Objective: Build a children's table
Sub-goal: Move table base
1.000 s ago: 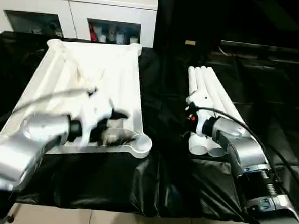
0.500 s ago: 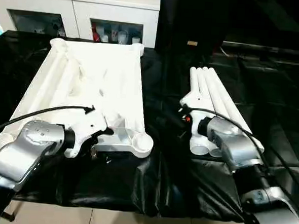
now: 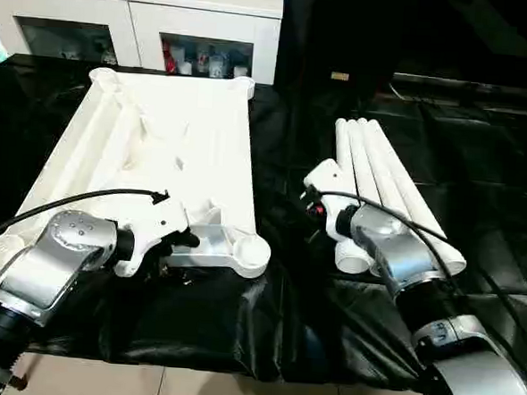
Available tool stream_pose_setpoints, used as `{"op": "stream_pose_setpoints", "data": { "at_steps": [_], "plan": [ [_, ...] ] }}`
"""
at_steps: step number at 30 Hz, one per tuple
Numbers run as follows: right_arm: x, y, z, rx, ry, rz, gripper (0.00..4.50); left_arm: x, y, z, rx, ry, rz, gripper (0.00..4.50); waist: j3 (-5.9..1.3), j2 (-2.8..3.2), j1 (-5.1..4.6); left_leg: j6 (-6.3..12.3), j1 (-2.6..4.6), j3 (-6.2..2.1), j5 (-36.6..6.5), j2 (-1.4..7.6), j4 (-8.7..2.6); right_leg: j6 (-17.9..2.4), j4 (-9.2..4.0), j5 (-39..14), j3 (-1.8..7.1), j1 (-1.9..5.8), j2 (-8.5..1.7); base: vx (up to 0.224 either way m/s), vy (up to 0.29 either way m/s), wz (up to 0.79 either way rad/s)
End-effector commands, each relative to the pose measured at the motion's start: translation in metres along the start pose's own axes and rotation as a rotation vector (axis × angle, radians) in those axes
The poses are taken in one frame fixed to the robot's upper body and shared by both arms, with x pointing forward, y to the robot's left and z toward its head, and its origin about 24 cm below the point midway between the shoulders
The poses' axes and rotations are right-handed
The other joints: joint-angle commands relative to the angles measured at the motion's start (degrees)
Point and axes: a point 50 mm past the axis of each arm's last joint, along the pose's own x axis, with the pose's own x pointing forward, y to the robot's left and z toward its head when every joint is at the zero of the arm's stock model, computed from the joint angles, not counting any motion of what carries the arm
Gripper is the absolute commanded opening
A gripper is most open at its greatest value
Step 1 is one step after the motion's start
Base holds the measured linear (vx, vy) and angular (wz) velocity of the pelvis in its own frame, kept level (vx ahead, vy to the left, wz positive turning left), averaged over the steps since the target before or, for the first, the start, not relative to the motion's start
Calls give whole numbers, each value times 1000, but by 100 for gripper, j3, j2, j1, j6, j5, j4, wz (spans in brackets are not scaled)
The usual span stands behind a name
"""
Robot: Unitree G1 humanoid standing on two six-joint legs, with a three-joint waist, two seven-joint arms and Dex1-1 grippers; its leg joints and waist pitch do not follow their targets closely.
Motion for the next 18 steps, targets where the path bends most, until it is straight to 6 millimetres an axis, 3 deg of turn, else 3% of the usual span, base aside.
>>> {"op": "stream_pose_setpoints", "data": {
  "at_steps": [1, 5, 6, 18],
  "plan": [
    [2, -2, 6, -34, -2, -4, 450, -1, -1, -2, 18, 26, -22, 290, -430, 117, 15, 17, 0, -25, -108, 156, -380, -1585, -317, 556, 272, 412, -439, 0, 0, 0],
    [3, -1, 4, -38, 4, -4, 450, -3, -3, -4, 20, 56, -31, 278, -430, 134, 19, -5, -5, -35, -126, 158, -382, -1568, -310, 560, 266, 419, -441, 0, 0, 0],
    [3, 0, 3, -34, 7, -4, 450, -4, -5, -4, 15, 63, -37, 250, -428, 119, 16, -9, 2, -30, -146, 159, -383, -1572, -317, 539, 267, 415, -443, 0, 0, 0],
    [8, 3, -1, -21, 18, 7, 450, -7, -14, 3, 50, 81, -71, 160, -428, 80, 19, 62, -15, -30, -53, 168, -381, -1625, -300, 497, 256, 418, -460, 0, 0, 0]
  ]
}}
